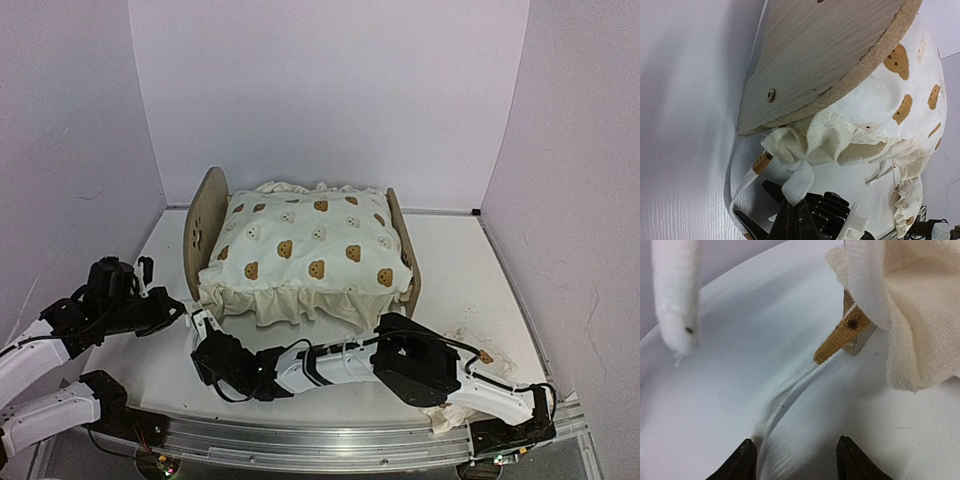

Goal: Set up the pet bed

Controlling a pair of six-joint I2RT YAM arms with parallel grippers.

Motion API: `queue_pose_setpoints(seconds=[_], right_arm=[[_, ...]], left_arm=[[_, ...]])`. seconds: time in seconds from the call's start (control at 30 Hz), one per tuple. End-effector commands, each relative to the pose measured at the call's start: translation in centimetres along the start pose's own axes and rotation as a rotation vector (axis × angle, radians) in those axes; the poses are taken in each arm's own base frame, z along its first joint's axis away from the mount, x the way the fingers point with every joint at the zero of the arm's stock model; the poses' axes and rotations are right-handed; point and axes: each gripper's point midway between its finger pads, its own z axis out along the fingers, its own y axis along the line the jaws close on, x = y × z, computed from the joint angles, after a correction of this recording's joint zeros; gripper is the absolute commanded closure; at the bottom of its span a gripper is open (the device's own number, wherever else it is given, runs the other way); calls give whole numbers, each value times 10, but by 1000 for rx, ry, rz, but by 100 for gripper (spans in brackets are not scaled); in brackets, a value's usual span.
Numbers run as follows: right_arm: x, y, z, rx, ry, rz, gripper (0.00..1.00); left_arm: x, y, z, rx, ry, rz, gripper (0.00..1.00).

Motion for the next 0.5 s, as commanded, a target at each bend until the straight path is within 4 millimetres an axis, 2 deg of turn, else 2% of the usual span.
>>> queue_pose_setpoints(seconds=[0.0, 0.13, 0.23, 0.37, 0.47], right_arm=[[-2, -18, 4, 7, 53, 54, 42], [-31, -12, -2, -86, -23, 174, 41], [-42, -9, -7, -139, -79, 233, 37], [-38, 3, 5, -209, -93, 263, 37], [-26, 3, 20, -188, -76, 276, 37]], left_arm=[[-23, -20, -13, 49, -69, -13, 100], [-23, -20, -14, 50, -71, -13, 100], [-23, -21, -15, 56, -71, -16, 100], [-23, -21, -16, 59, -76, -19, 100], [-24, -22, -17, 66, -77, -20, 100]])
